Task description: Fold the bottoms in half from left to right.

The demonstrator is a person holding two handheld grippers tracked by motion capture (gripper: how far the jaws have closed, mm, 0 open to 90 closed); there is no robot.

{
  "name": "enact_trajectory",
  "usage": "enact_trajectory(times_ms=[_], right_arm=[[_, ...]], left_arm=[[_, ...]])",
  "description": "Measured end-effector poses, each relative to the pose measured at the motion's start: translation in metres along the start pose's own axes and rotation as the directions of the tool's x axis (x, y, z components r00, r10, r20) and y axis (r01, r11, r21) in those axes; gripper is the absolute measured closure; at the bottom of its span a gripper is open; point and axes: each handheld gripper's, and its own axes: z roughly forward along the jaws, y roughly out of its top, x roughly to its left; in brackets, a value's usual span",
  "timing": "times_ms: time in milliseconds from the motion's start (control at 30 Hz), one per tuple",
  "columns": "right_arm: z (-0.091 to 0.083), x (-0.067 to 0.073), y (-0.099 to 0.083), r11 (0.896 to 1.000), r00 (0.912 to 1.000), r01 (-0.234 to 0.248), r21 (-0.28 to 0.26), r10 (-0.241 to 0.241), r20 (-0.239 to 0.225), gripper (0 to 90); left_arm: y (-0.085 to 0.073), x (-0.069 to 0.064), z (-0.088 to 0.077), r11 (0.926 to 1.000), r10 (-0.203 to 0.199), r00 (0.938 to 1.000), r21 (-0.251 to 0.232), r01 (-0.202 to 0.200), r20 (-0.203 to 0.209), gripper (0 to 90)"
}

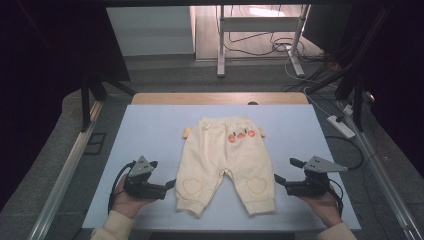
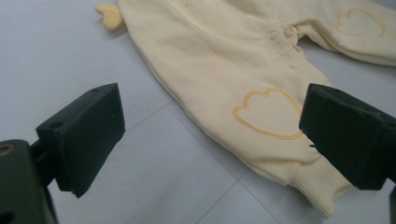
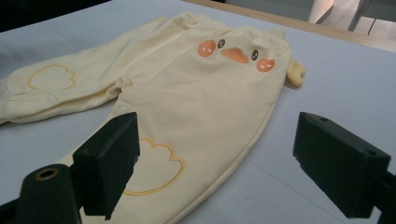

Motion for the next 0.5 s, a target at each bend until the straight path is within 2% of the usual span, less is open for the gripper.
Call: enact_trajectory(times_ms=[67,333,500], right_arm=[[0.0016,-0.0019,-0.0010,1.000,0.9999,-0.009,0.006,0.009,-0.012,15.4],[0.0044,-0.0028,-0.0004,1.000,1.0000,0.005,0.015,-0.005,-0.003,15.4],[0.0081,-0.0047,0.0004,1.000,0.9999,-0.014,0.015,0.014,-0.001,15.5]], left_arm=[[0.0002,-0.0005,-0.0004,1.0000,0.007,1.0000,-0.006,-0.007,0.004,6.8],[-0.0027,-0.0017,0.0005,0.9998,0.018,0.9997,0.007,-0.018,0.018,7.1],[-0.0023,-0.0002,0.0006,0.9997,0.025,0.9996,0.005,-0.025,0.012,7.1]])
